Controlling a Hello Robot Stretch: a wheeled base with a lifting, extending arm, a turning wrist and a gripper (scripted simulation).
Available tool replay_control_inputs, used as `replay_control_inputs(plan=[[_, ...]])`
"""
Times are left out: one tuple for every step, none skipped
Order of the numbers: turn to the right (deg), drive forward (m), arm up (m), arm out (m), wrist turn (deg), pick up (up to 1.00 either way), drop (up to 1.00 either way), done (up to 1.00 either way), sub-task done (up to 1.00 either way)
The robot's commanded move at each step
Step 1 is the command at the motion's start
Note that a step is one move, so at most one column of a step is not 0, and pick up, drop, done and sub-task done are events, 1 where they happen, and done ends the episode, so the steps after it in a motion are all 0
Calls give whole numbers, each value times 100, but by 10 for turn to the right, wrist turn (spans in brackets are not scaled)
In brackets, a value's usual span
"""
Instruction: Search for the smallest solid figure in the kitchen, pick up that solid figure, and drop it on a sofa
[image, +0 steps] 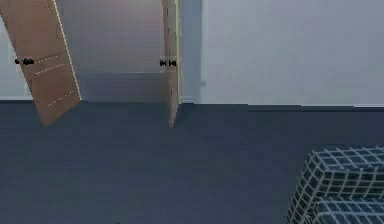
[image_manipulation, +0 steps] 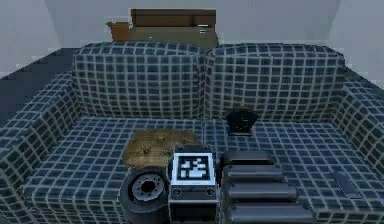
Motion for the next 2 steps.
replay_control_inputs(plan=[[450,0,0,0,0,0,0,0,0],[450,0,0,0,0,0,0,0,0]])
